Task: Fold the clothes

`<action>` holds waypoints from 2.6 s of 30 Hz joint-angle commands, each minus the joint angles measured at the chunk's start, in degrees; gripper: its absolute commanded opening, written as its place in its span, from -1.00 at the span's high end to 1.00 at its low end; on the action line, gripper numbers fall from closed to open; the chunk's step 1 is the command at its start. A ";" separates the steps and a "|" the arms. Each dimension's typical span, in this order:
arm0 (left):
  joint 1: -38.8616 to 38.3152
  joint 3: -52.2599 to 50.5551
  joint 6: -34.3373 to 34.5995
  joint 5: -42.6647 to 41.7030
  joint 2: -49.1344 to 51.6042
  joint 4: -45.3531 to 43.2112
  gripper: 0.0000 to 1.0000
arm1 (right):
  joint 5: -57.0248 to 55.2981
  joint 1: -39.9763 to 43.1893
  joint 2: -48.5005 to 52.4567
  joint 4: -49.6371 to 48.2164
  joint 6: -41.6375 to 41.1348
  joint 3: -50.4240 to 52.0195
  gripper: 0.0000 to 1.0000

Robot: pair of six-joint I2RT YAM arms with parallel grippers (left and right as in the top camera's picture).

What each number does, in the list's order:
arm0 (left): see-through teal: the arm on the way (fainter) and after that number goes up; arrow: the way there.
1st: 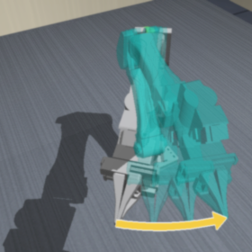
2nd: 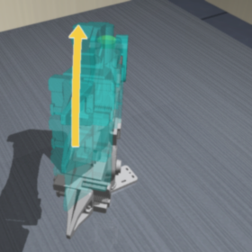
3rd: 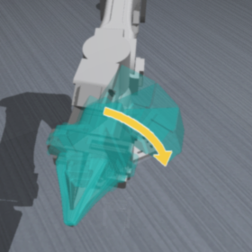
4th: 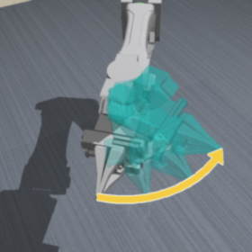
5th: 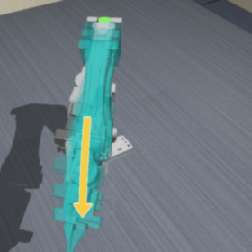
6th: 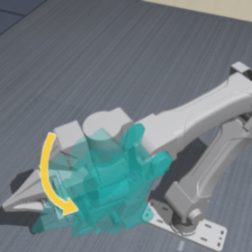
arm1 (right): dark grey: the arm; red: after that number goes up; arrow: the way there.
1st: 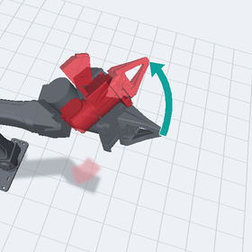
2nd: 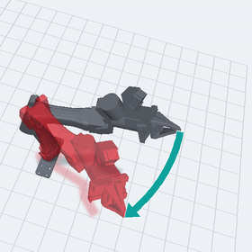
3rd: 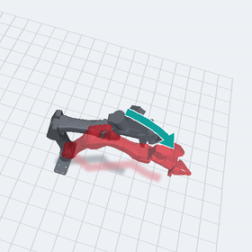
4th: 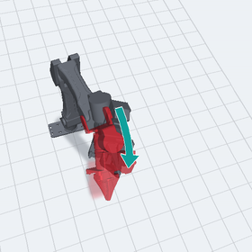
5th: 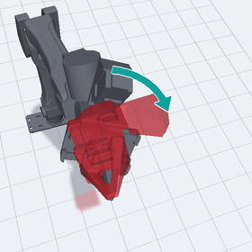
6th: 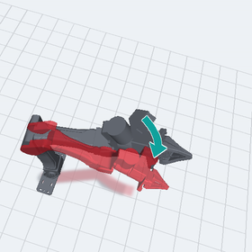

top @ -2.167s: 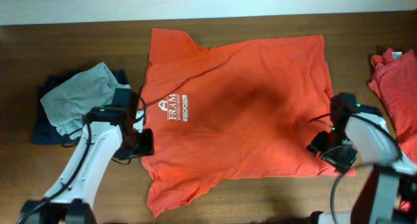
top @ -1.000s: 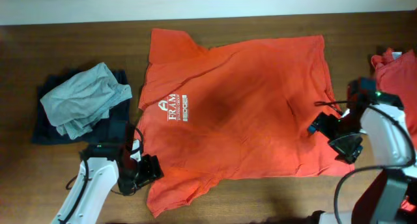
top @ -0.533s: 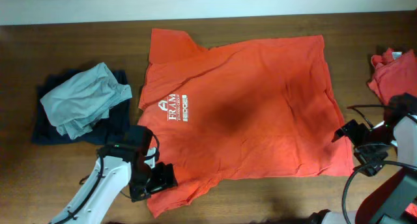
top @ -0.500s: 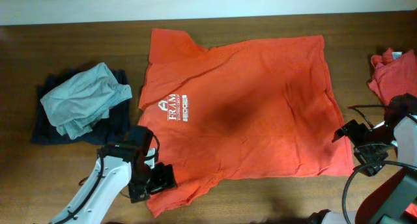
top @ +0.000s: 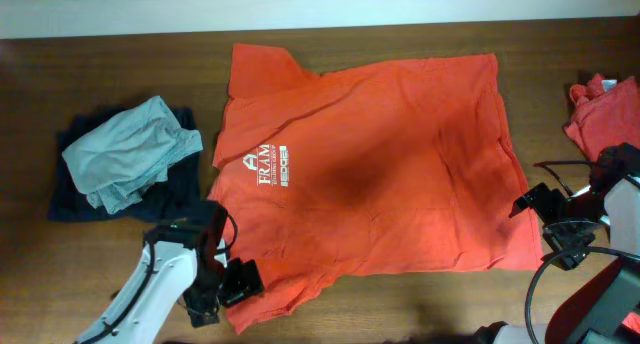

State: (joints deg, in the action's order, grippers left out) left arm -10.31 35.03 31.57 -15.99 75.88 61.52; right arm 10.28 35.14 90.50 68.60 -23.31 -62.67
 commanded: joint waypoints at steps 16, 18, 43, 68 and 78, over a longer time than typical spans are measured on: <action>0.35 -5.86 2.05 -5.16 0.28 -8.46 0.99 | 0.70 0.17 0.02 -0.07 0.61 -0.35 -0.99; 0.35 -4.81 1.88 -5.70 0.22 -7.41 0.99 | 0.68 0.20 0.02 -0.24 0.61 -0.35 -0.99; 0.35 7.78 -1.68 -3.06 -5.51 -1.25 0.99 | -2.54 6.82 1.95 -8.44 -3.37 8.48 -0.98; 0.35 7.78 -1.66 -1.64 -5.51 -2.08 0.97 | 0.07 11.06 2.49 -24.85 -6.10 21.20 0.71; 0.35 8.61 -2.23 -0.68 -5.53 -0.92 1.00 | -0.26 11.06 -5.29 -16.59 -3.91 17.86 0.92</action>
State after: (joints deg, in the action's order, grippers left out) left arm -10.24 41.89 30.87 -17.52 71.13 59.64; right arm 10.00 46.19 89.80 49.43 -29.10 -43.51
